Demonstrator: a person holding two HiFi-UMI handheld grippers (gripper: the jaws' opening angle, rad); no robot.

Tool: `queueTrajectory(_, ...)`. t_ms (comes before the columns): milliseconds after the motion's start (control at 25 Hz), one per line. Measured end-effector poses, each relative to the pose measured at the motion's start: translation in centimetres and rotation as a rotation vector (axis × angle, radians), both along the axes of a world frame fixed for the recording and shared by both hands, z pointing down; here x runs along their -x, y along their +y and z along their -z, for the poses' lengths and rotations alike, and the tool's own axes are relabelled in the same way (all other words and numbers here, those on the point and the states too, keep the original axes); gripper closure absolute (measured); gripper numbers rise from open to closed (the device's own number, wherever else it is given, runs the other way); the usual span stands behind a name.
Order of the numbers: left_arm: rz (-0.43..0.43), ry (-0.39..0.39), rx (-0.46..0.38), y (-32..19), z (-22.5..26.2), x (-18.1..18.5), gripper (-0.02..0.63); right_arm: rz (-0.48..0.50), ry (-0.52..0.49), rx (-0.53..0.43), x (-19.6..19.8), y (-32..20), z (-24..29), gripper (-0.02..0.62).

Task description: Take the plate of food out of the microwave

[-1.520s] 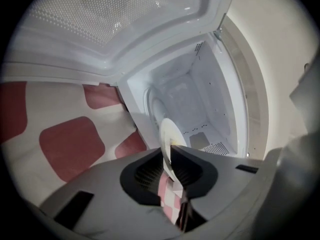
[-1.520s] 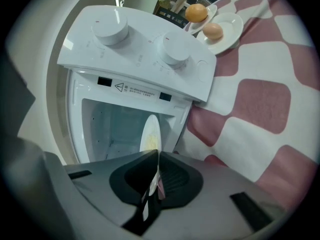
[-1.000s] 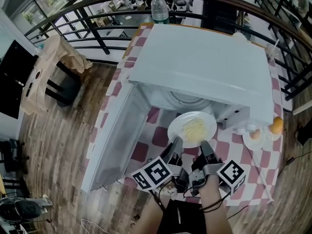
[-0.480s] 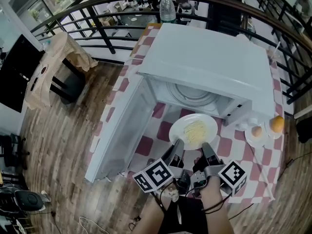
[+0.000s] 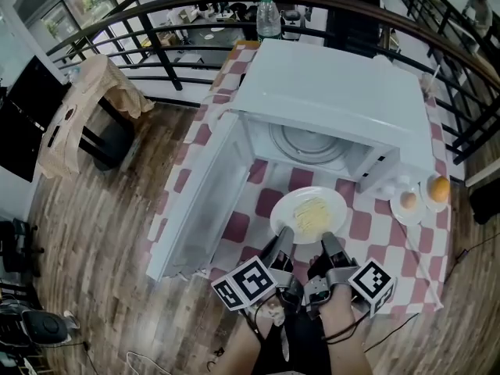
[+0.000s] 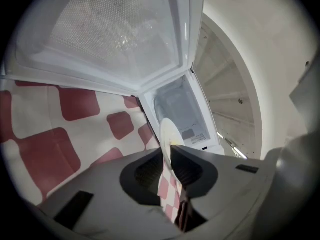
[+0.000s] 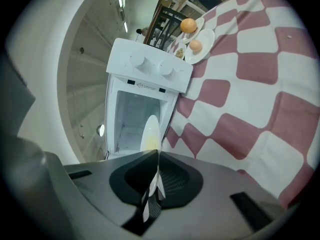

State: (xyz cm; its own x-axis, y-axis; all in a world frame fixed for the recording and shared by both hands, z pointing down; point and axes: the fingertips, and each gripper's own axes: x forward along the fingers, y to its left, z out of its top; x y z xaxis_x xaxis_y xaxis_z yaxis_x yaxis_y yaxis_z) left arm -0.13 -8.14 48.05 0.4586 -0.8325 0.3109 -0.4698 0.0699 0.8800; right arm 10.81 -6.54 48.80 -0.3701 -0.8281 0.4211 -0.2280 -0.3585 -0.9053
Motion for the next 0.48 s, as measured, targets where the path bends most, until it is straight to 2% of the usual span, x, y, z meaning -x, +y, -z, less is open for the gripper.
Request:
queueTrajectory(160, -0.011, 0.005, 0.000, 1.6, 0.5, 0.1, 0.534, -0.018, -0.008, 0.007, 0.2, 1.7, 0.5, 0.572)
queueTrajectory(400, -0.021, 0.005, -0.009, 4.0, 1.2, 0.2, 0.534, -0.039, -0.039, -0.034, 0.5, 3.7, 1.5, 0.572)
queueTrajectory(480, -0.024, 0.006, -0.011, 4.9, 1.4, 0.3, 0.533, -0.040, -0.028, -0.010, 0.4, 4.9, 1.4, 0.572)
